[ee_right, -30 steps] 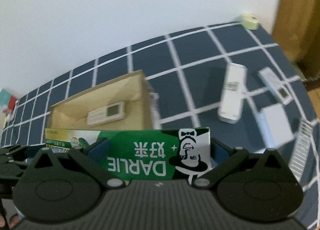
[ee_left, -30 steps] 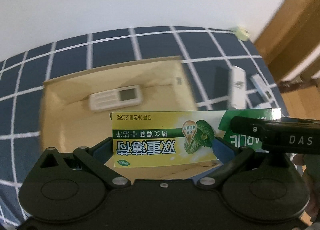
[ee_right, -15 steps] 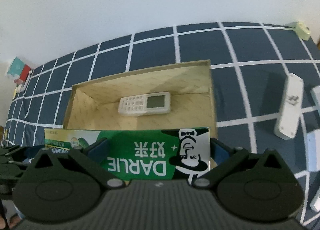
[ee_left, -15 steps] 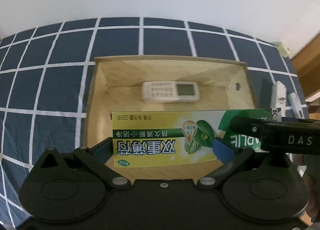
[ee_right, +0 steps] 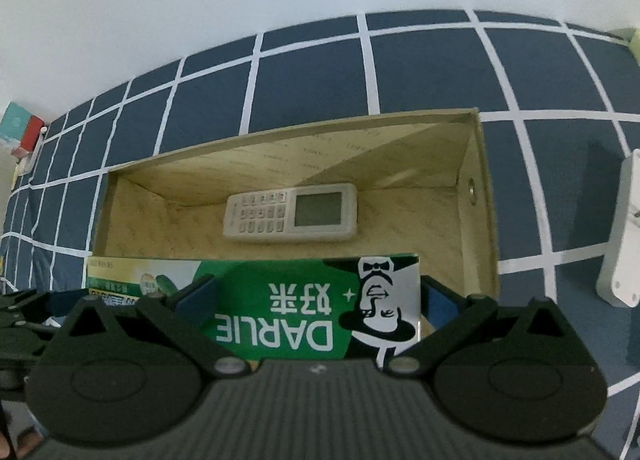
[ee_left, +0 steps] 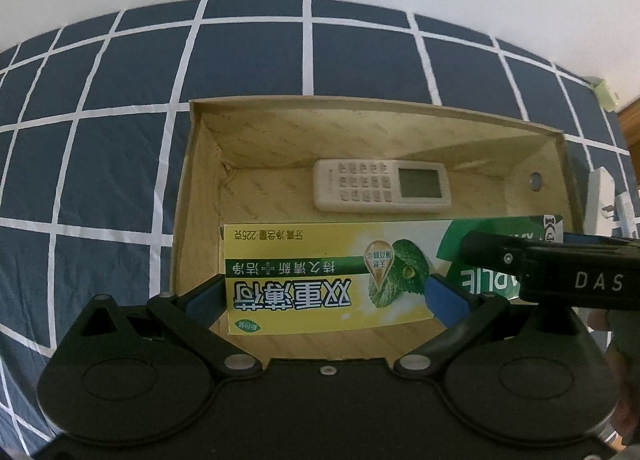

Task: Organize objects

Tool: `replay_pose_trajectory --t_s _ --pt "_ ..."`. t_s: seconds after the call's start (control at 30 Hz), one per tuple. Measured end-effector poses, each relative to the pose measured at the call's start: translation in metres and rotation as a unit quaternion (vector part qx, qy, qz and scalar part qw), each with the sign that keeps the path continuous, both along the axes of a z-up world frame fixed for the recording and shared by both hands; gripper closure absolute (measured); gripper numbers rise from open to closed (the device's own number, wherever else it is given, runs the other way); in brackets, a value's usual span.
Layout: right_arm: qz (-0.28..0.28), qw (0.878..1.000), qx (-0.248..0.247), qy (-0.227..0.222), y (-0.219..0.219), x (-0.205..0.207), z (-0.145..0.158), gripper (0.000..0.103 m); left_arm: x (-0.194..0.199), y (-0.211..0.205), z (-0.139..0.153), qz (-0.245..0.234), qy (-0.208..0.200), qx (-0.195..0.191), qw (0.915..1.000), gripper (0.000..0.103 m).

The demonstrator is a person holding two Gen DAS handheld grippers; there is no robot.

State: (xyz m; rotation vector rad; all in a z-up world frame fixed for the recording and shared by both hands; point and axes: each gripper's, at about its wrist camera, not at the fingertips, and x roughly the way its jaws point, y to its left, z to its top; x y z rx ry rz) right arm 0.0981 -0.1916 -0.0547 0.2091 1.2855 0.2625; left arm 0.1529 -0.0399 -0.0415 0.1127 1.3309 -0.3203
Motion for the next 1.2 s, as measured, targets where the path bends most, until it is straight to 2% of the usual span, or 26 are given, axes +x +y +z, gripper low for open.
replay_pose_trajectory --t_s 0.23,0.5,0.77,1.2 --pt "0.001 1.000 -0.003 0.014 0.006 0.013 -0.020 0.000 0.013 -0.003 -0.016 -0.003 0.018 0.015 0.9997 0.001" --pt "0.008 1.000 -0.027 0.010 0.016 0.022 -0.023 0.000 0.021 -0.004 -0.022 0.003 0.024 0.021 0.9995 0.001" --pt "0.009 0.999 -0.019 0.025 0.025 0.025 -0.032 0.000 0.023 0.000 -0.027 0.005 0.027 0.040 0.9988 0.000" --pt "-0.003 0.999 -0.011 0.045 0.016 0.030 -0.050 0.000 0.029 -0.014 -0.041 -0.008 0.037 0.063 0.9973 0.000"
